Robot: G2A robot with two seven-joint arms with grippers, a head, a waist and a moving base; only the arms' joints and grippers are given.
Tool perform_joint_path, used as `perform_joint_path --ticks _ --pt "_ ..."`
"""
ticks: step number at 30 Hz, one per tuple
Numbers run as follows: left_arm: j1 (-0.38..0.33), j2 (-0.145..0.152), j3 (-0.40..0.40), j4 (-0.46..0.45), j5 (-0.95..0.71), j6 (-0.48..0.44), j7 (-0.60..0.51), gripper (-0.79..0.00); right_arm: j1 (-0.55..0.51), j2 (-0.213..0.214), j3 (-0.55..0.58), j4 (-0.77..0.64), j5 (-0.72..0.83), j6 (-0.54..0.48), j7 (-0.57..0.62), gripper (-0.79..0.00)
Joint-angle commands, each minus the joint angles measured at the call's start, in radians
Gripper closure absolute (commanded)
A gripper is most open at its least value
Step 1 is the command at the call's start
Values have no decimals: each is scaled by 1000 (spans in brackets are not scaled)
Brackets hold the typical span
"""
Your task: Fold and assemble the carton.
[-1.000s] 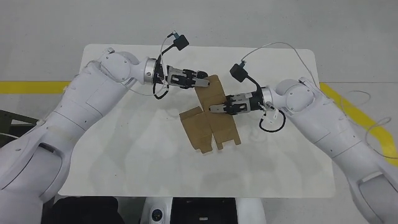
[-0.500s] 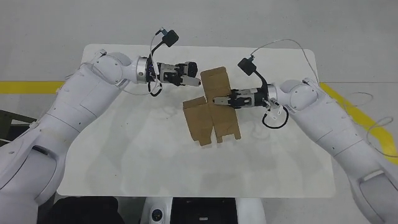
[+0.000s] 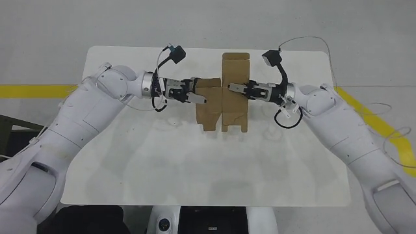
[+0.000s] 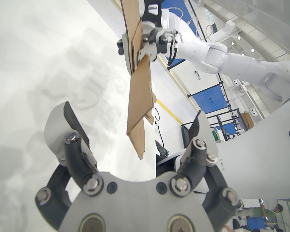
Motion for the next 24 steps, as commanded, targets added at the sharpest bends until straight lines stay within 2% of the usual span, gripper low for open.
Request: perform_joint_path --ticks 1,8,9,10,12,17,18,19,24 --pt "7 0 -4 -7 1 3 -3 -785 -8 -2 10 -1 2 -5 -16 0" --pt "22 -8 0 -40 3 25 -25 -785 -29 -7 37 -5 3 -9 -30 0" --pt "23 -9 1 -43 3 27 -27 -653 -33 -8 42 -5 3 -10 -35 0" --pt "24 -10 2 -45 5 30 -30 -585 -36 -8 47 -5 2 -10 -40 0" --pt "21 -12 6 -47 17 38 -38 -388 -43 -9 56 -6 -1 -13 -41 0" --pt "17 -16 10 -44 27 42 -42 -166 -59 -8 80 -7 1 -14 -34 0" --pt "16 -17 10 -42 26 43 -43 -111 -63 -8 85 -8 5 -15 -36 0" --pt "15 -18 11 -41 26 44 -44 -12 -66 -7 91 -8 4 -15 -34 0" --pt "18 -22 14 -32 1 47 -47 0 -80 -6 116 -13 5 -16 -32 0"
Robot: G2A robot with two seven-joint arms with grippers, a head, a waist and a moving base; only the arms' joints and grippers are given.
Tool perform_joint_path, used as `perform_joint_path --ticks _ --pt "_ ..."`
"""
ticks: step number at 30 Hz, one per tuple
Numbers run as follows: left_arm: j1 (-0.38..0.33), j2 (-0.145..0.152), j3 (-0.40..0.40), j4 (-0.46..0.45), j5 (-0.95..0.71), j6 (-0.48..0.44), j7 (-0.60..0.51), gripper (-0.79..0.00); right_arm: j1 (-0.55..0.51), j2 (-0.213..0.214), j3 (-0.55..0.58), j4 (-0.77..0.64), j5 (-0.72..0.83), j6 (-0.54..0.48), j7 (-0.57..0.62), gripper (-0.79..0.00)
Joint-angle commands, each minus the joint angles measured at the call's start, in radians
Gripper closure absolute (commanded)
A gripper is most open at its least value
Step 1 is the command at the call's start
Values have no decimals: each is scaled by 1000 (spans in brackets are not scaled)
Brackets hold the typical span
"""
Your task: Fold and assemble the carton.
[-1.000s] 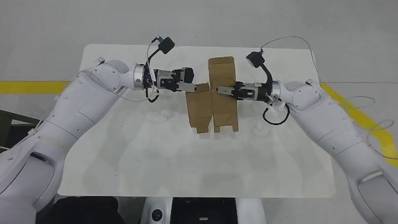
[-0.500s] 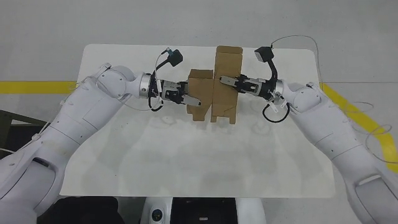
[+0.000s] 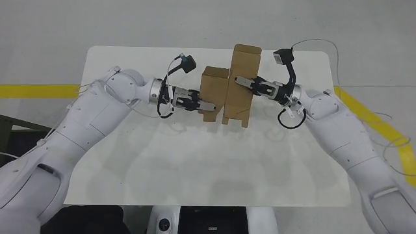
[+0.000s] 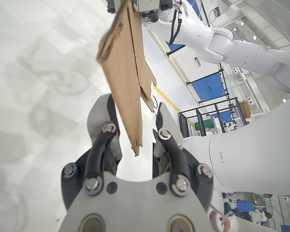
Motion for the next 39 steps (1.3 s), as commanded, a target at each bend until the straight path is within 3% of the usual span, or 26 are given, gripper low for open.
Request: perform_joint_path --ticks 1,5,6,7,8,9,14,24,37,38,39 --pt "2 -1 1 2 -14 2 -2 0 -4 1 9 -1 -5 2 4 0" --pt "5 -1 2 4 -32 4 -4 0 -14 1 24 -5 -10 9 12 0" --pt "6 -1 2 5 -39 4 -4 0 -15 1 28 -5 -12 12 15 -126" --pt "7 -1 1 6 -45 6 -6 0 -16 1 31 -5 -15 15 19 -357" --pt "8 0 1 6 -51 11 -11 0 -15 2 34 -4 -25 21 29 -686" --pt "7 0 4 7 -57 28 -28 0 -11 4 39 0 -48 28 40 -785" --pt "-14 6 20 -17 -124 161 -161 0 -3 19 74 1 -127 44 97 -785" --pt "-37 36 42 -86 -166 346 -346 0 -37 77 167 -16 -85 139 345 -785" --pt "-68 75 109 -158 -204 427 -427 0 -119 136 165 -163 1 273 479 -785" --pt "-69 76 113 -160 -216 430 -430 0 -120 139 160 -167 7 276 482 -773" --pt "-71 76 117 -163 -230 434 -434 0 -120 140 153 -172 12 278 484 -646"
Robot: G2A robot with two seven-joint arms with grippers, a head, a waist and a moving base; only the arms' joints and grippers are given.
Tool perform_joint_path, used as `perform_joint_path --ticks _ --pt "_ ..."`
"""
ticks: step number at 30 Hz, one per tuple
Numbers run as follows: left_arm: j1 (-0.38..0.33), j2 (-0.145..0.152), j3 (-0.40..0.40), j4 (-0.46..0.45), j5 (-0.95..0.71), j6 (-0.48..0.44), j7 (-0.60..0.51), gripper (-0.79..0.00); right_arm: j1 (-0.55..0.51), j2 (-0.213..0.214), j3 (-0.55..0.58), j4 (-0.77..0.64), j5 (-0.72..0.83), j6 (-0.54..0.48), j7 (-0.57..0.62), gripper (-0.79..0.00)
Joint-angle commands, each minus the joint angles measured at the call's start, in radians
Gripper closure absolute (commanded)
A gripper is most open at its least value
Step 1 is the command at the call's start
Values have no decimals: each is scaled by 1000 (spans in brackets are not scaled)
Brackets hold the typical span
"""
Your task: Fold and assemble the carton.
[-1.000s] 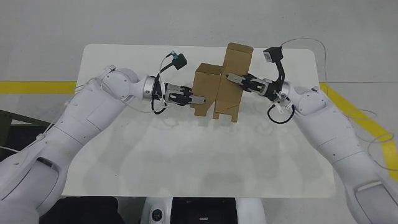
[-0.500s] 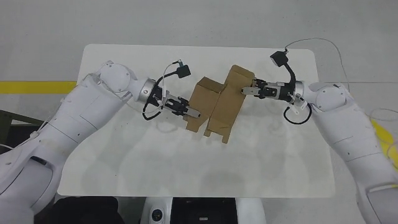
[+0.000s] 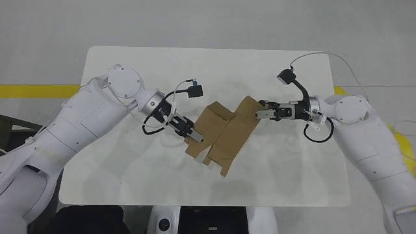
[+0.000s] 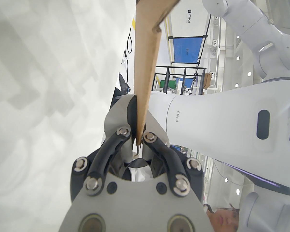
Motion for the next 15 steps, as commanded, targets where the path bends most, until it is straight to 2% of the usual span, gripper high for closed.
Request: perform_joint_path --ticks 1,3,7,10,13,15 --pt "-3 1 7 -7 -24 7 -7 0 0 3 -14 -9 14 4 4 -385" --pt "-5 2 14 -12 -36 8 -8 0 2 6 -31 -23 33 8 8 -323" --pt "-7 4 26 -11 -43 7 -7 0 11 12 -67 -49 63 23 23 -271" --pt "-9 5 35 -11 -49 9 -9 0 17 17 -91 -59 82 25 25 -105" --pt "-12 6 43 -12 -51 10 -10 0 23 22 -113 -71 106 23 23 -3" --pt "-14 7 47 -10 -53 9 -9 0 28 27 -127 -77 114 25 25 0"
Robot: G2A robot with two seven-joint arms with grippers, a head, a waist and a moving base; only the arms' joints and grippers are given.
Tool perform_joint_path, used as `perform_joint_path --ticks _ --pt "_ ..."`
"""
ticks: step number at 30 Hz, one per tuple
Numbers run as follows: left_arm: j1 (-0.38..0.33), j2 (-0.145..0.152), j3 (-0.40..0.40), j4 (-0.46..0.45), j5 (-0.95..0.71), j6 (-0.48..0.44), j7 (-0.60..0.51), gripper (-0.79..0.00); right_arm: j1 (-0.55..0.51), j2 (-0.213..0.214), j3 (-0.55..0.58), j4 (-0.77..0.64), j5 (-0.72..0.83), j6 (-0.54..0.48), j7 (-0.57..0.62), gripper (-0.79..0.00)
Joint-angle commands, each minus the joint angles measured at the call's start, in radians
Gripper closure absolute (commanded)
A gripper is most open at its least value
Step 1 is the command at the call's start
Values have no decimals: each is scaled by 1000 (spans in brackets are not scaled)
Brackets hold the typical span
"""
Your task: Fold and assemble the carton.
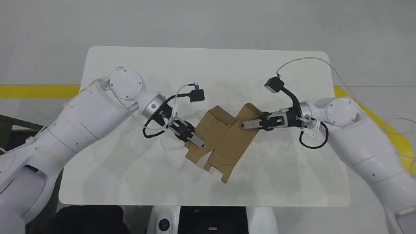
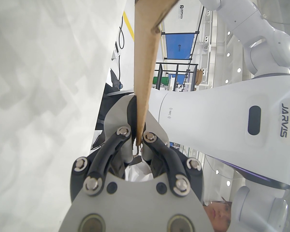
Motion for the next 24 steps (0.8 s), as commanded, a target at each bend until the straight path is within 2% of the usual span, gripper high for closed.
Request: perform_joint_path --ticks 1,3,4,6,7,8,14,24 --pt "-2 1 4 3 -3 -1 1 0 5 5 -12 -3 7 0 0 0" --pt "-3 2 7 3 -6 -4 4 0 10 9 -23 -2 12 -4 -4 0" --pt "-3 3 7 3 -10 -6 7 -68 13 11 -27 -1 14 -8 -8 0" --pt "-4 5 7 3 -13 -8 8 -369 17 15 -36 3 21 -18 -18 0" --pt "-5 6 8 3 -10 -10 11 -545 19 17 -39 5 24 -24 -24 0" --pt "-5 7 9 4 -7 -13 13 -785 20 18 -42 8 31 -31 -31 0" --pt "-6 19 -8 48 -10 -52 52 -785 29 25 -52 49 55 -81 -81 0" --pt "23 39 -78 128 22 -241 242 -785 57 7 -48 146 48 -176 -178 0"
